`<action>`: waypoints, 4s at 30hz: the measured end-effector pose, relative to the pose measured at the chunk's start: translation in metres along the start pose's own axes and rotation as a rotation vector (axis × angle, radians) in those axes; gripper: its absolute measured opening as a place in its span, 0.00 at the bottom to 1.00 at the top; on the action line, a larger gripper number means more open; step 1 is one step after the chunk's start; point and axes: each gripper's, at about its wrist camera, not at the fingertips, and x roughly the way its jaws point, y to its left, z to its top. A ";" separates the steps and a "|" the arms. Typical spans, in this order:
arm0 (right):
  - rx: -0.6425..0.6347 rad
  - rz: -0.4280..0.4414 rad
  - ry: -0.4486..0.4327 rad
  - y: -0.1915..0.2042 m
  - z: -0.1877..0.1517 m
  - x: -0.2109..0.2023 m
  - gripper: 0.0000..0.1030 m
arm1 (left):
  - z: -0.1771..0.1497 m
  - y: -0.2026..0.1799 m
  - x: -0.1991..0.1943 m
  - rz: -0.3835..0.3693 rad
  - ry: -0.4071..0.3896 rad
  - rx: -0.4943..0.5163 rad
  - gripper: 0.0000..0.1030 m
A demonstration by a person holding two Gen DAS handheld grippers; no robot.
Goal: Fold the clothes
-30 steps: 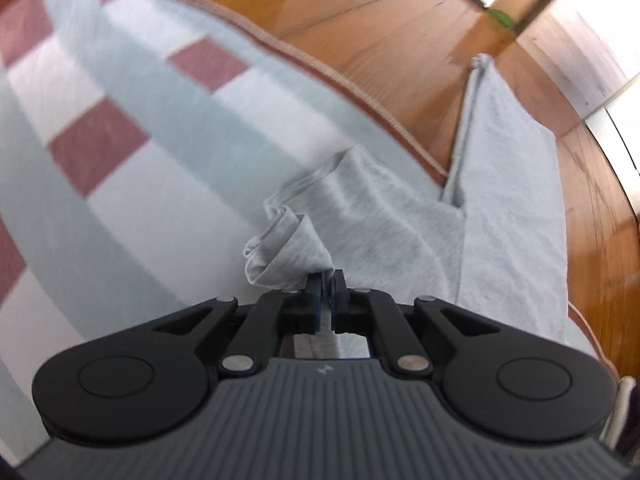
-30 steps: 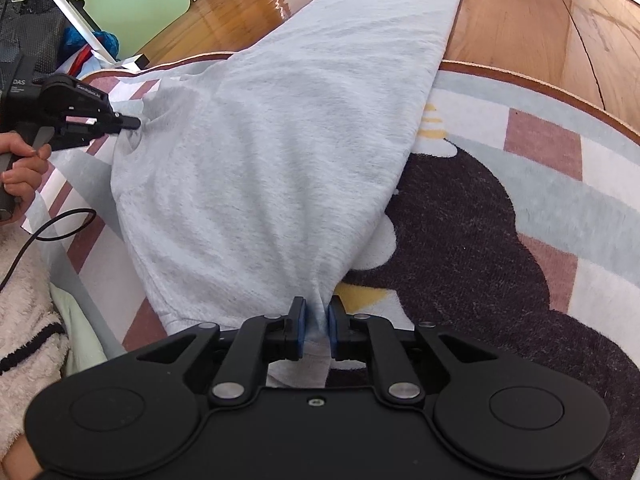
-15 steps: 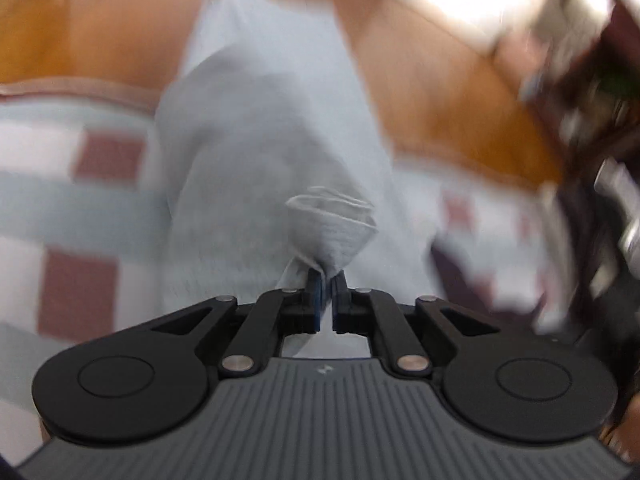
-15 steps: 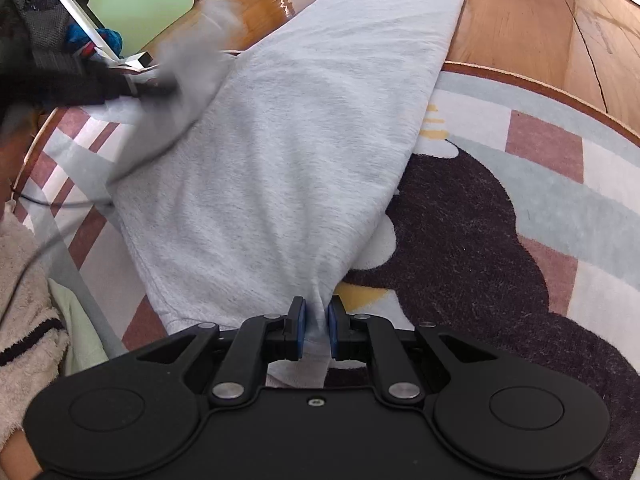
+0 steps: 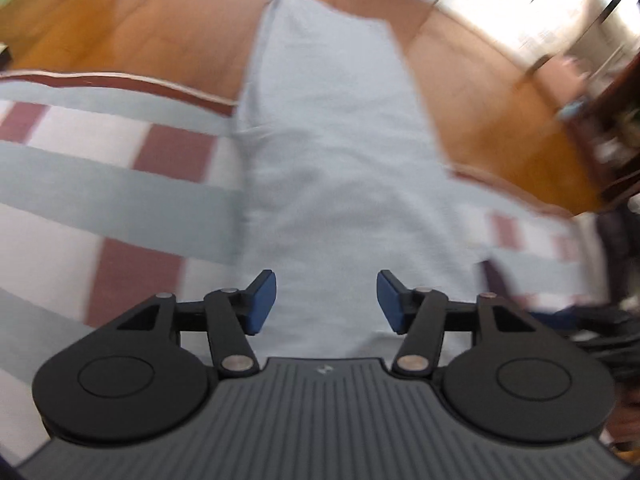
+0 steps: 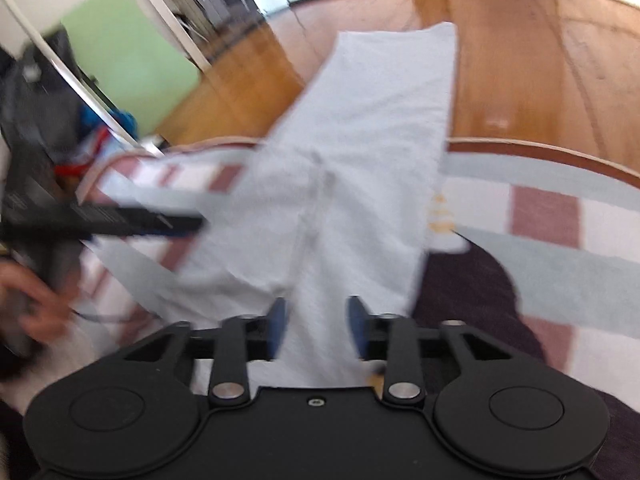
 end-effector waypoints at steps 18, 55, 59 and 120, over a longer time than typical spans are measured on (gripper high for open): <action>0.439 0.069 0.204 0.028 -0.023 0.091 0.06 | -0.023 0.036 -0.008 0.353 0.088 0.033 0.20; 0.537 0.171 0.087 -0.078 -0.067 0.004 0.49 | -0.024 0.060 0.022 -0.028 0.176 -0.150 0.36; 0.409 0.217 0.062 -0.049 -0.061 0.010 0.49 | -0.024 0.048 0.017 -0.102 0.139 -0.093 0.21; 0.359 0.201 0.080 -0.032 -0.072 0.029 0.61 | -0.039 0.016 0.032 -0.106 0.235 0.009 0.28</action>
